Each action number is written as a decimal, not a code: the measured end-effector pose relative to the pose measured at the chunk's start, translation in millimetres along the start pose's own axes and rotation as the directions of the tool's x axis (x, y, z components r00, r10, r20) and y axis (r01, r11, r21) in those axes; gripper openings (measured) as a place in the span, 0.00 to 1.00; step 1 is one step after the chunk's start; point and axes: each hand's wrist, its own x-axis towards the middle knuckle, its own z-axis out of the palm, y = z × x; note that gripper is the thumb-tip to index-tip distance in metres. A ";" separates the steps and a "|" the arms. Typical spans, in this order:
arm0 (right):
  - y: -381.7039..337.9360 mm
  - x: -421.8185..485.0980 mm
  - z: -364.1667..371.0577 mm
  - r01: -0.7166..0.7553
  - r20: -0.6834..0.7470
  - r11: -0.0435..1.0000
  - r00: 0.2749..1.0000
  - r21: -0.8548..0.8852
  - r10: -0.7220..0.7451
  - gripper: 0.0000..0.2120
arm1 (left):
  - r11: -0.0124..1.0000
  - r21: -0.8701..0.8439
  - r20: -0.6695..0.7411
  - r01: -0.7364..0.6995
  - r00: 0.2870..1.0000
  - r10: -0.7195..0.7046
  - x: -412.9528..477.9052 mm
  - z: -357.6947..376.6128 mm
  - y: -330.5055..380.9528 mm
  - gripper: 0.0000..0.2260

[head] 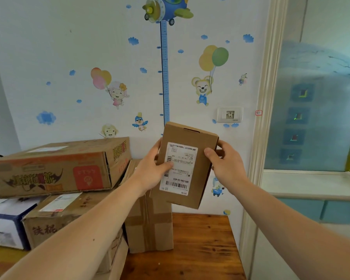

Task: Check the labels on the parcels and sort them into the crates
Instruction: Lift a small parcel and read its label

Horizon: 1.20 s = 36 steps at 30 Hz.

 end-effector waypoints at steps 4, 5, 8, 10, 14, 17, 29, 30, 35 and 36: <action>-0.7 -4.0 2.8 -0.022 0.143 0.999 0.990 0.041 0.016 0.25 | 0.992 -0.118 -0.099 -0.032 0.995 0.020 2.4 1.9 -1.1 0.26; 1.0 -6.5 4.6 -0.050 0.210 0.998 0.977 0.047 0.039 0.29 | 0.986 -0.161 -0.134 -0.037 0.991 0.016 4.0 2.9 -0.3 0.25; 7.1 -12.1 9.7 -0.111 0.316 0.991 0.945 0.074 0.082 0.36 | 0.957 -0.290 -0.213 -0.030 0.976 -0.034 7.4 5.0 4.5 0.25; 8.5 -11.1 9.5 -0.122 0.283 0.985 0.955 0.126 0.082 0.34 | 0.941 -0.339 -0.214 -0.005 0.974 -0.072 6.2 3.3 7.3 0.26; 2.7 -5.3 6.6 -0.105 0.209 0.976 0.976 0.191 0.064 0.29 | 0.944 -0.324 -0.001 0.062 0.998 -0.066 -0.5 -2.1 6.9 0.25; -1.2 -4.6 5.6 -0.018 0.133 0.993 0.991 0.115 0.003 0.28 | 0.948 -0.310 -0.003 0.067 0.997 -0.071 -3.9 2.1 5.3 0.25; -2.4 -12.6 7.8 0.020 0.078 1.000 0.997 -0.006 -0.020 0.20 | 0.977 -0.211 -0.019 0.003 1.000 -0.007 -3.6 -2.2 9.1 0.18; -1.8 -12.1 7.6 0.018 0.074 1.000 0.997 0.016 -0.019 0.20 | 0.988 -0.149 -0.028 -0.036 0.999 0.032 -5.7 -1.4 10.2 0.20; 1.0 -13.4 5.9 0.014 0.113 0.996 0.993 0.085 -0.023 0.23 | 0.994 -0.077 -0.050 -0.083 0.996 0.079 -8.9 -2.1 11.1 0.18; 1.6 -13.3 6.2 0.020 0.110 0.997 0.994 0.072 -0.028 0.23 | 0.996 -0.044 -0.059 -0.074 0.996 0.071 -8.9 -3.0 11.2 0.19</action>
